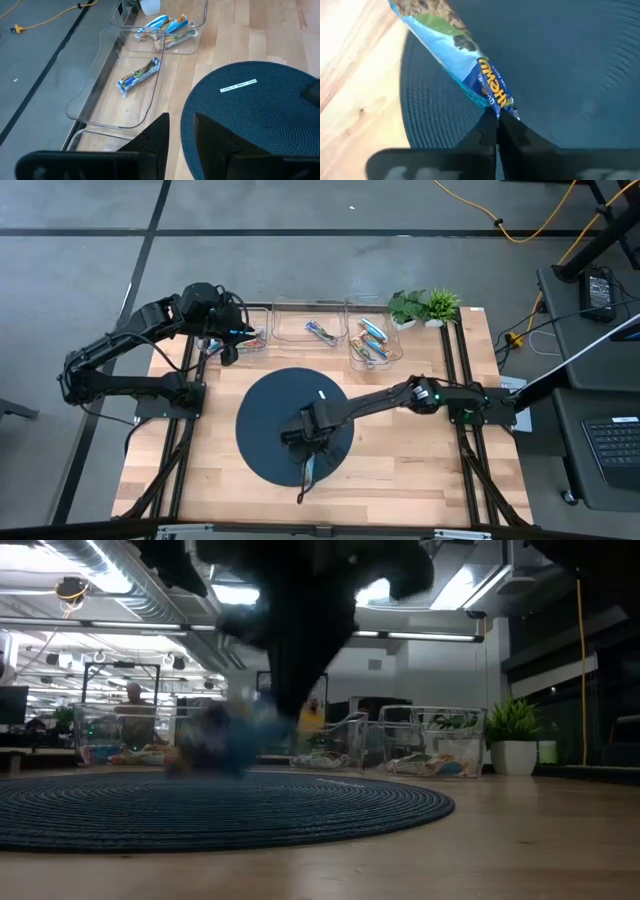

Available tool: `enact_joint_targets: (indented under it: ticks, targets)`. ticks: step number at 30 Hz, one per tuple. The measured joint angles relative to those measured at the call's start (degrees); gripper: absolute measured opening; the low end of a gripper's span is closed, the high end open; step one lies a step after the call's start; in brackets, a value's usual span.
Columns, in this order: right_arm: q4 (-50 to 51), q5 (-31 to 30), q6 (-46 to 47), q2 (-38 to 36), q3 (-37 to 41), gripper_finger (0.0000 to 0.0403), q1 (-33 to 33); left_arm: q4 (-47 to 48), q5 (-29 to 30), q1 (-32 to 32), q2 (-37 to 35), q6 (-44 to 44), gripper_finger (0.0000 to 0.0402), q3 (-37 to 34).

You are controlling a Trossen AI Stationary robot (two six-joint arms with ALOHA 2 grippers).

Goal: Pick and place Granola Bars by type
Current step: Put the blue chewy bar into the top center transparent bin

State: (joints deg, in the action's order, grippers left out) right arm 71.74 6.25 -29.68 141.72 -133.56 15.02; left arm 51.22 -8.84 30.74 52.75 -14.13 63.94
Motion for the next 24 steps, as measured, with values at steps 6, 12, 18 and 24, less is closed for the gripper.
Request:
enact_joint_targets:
  ticks: [6, 12, 18, 24]
  targets:
    - [0.56, -2.95, 10.43, -5.90, -0.02, 0.0006, -1.02, 0.01, 0.00, -0.02, -0.01, -0.02, 0.0079, 0.00]
    - [0.76, -5.04, 22.25, -7.79, -0.11, 0.0006, -0.97, 0.02, -0.02, -0.02, 0.00, -0.04, 0.0079, 0.00]
    - [1.44, -5.15, 31.96, -8.10, -0.05, 0.0004, -1.30, 0.00, -0.04, -0.02, -0.02, 1.34, 0.0078, 0.00]
    - [10.24, -5.15, 32.26, -10.90, -0.37, 0.0004, -4.29, -0.04, -0.04, -0.02, -0.02, 1.24, 0.0077, 0.00]
